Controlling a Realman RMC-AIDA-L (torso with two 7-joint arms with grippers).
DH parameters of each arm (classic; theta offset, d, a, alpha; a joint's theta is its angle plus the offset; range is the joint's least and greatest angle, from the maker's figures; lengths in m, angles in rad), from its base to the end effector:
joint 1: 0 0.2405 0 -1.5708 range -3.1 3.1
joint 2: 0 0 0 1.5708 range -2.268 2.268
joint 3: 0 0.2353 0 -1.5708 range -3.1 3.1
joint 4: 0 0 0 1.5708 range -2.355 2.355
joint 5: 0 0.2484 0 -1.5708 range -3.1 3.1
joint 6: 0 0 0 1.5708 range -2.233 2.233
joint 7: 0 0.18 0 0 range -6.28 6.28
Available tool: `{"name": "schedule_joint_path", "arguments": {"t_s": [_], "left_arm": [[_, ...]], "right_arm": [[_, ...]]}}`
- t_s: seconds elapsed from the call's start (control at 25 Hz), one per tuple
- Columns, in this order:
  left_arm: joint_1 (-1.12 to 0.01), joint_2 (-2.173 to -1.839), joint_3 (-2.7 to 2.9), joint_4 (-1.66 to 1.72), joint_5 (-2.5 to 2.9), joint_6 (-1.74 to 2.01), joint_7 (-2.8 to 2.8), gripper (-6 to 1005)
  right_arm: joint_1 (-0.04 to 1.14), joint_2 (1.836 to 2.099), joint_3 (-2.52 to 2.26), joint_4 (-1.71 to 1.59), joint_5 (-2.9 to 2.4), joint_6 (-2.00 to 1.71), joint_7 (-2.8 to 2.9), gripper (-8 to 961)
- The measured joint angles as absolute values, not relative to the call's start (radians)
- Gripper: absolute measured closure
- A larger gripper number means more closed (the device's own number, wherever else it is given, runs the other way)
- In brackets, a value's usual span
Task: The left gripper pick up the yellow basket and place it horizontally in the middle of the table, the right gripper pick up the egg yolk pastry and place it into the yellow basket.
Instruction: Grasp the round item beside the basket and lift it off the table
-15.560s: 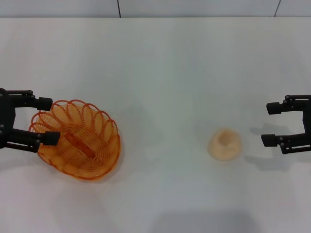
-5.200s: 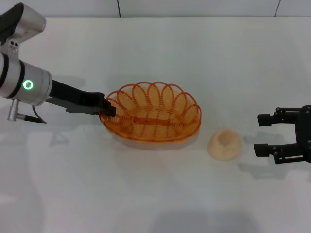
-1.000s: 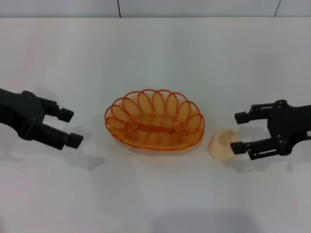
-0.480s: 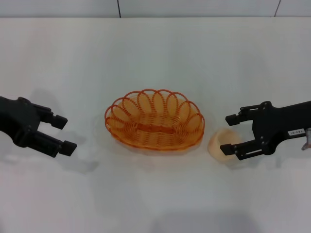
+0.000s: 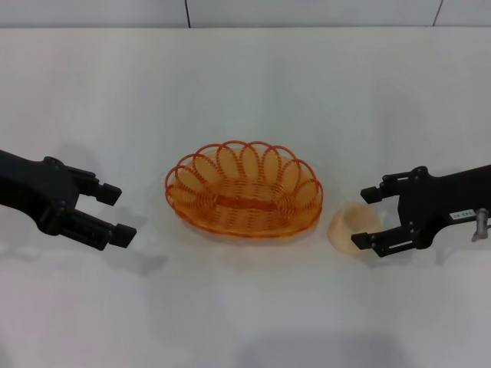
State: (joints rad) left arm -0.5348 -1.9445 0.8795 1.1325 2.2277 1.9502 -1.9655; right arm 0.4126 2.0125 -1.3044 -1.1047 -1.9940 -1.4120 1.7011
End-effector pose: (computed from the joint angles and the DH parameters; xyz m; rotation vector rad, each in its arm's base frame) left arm -0.2259 0.3405 0.0697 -3.0065 -0.8736 -0.0385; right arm 0.2127 0.3656 -0.0314 -2.9360 0.3770 0.1316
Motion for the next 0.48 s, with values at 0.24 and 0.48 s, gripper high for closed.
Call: {"name": "schedule_joint_path", "arguments": {"t_s": [0.24, 0.48], "left_arm": [[-0.526, -1.949, 0.879, 1.132, 2.227, 1.941, -1.969, 120], [-0.524, -1.955, 0.872, 1.132, 2.227, 1.941, -1.970, 120]], "right_arm": [[0.396, 2.013, -1.335, -1.105, -2.001, -1.392, 1.701, 199], [0.390, 2.014, -1.347, -1.112, -2.029, -1.388, 1.714, 200]]}}
